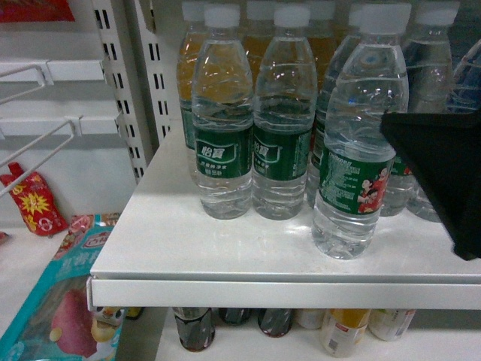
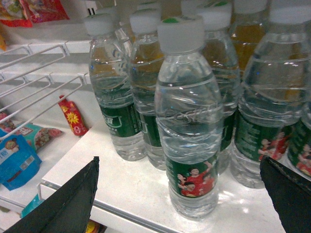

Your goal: Move water from second to third shelf

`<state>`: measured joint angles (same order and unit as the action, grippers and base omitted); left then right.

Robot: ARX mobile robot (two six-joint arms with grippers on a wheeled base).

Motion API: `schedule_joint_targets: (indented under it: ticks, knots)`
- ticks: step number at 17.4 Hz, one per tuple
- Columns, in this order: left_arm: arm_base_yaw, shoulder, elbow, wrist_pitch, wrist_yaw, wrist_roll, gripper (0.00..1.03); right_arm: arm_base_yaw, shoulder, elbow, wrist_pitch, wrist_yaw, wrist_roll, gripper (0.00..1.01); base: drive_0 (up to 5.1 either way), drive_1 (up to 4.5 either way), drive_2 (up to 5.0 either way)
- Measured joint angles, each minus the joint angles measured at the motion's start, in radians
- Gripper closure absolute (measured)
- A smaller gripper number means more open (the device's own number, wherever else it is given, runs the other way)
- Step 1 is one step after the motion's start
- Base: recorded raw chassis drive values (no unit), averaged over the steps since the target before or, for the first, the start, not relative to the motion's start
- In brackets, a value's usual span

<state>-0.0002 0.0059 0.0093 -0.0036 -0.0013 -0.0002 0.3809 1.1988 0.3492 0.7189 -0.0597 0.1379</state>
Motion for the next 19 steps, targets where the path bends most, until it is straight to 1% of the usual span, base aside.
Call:
schedule_joint_targets:
  ticks: [3, 4, 5, 6, 7, 8, 9, 10, 11, 12, 13, 16, 19]
  knots:
    - [0.0, 0.0, 0.0, 0.0, 0.0, 0.0, 0.05, -0.066, -0.206, -0.058, -0.128, -0.019, 0.001, 0.03, 0.0, 0.0, 0.0]
    - [0.0, 0.0, 0.0, 0.0, 0.0, 0.0, 0.05, -0.084, -0.269, -0.076, -0.143, -0.01, -0.002, 0.04, 0.0, 0.0, 0.0]
    - [0.0, 0.0, 0.0, 0.0, 0.0, 0.0, 0.05, -0.076, -0.323, -0.111, -0.097, 0.152, -0.047, 0.14, 0.0, 0.0, 0.0]
    - [0.0, 0.0, 0.0, 0.0, 0.0, 0.0, 0.05, -0.116, -0.417, -0.151, -0.163, 0.258, -0.09, 0.27, 0.0, 0.0, 0.0]
    - [0.0, 0.0, 0.0, 0.0, -0.001, 0.0, 0.05, -0.175, -0.497, -0.181, -0.231, 0.266, -0.107, 0.38, 0.0, 0.0, 0.0]
    - [0.0, 0.0, 0.0, 0.0, 0.0, 0.0, 0.05, -0.22, -0.591, -0.2, -0.301, 0.237, -0.115, 0.51, 0.0, 0.0, 0.0]
    - [0.0, 0.0, 0.0, 0.0, 0.001, 0.0, 0.05, -0.251, -0.666, -0.206, -0.356, 0.193, -0.122, 0.62, 0.0, 0.0, 0.0]
    - [0.0, 0.0, 0.0, 0.0, 0.001, 0.0, 0.05, -0.303, -0.737, -0.213, -0.393, 0.129, -0.129, 0.75, 0.0, 0.0, 0.0]
    - [0.0, 0.0, 0.0, 0.0, 0.001, 0.0, 0.05, -0.377, -0.772, -0.226, -0.397, 0.071, -0.131, 0.88, 0.0, 0.0, 0.0]
    - [0.0, 0.0, 0.0, 0.0, 0.001, 0.0, 0.05, -0.388, -0.788, -0.243, -0.412, 0.073, -0.133, 1.0, 0.0, 0.0, 0.0]
    - [0.0, 0.0, 0.0, 0.0, 0.001, 0.0, 0.05, -0.384, -0.808, -0.261, -0.426, 0.059, -0.135, 0.99, 0.0, 0.0, 0.0]
    - [0.0, 0.0, 0.0, 0.0, 0.001, 0.0, 0.05, -0.381, -0.895, -0.295, -0.469, 0.06, -0.135, 0.99, 0.0, 0.0, 0.0]
    - [0.0, 0.0, 0.0, 0.0, 0.001, 0.0, 0.05, -0.381, -0.911, -0.303, -0.483, 0.06, -0.135, 0.99, 0.0, 0.0, 0.0]
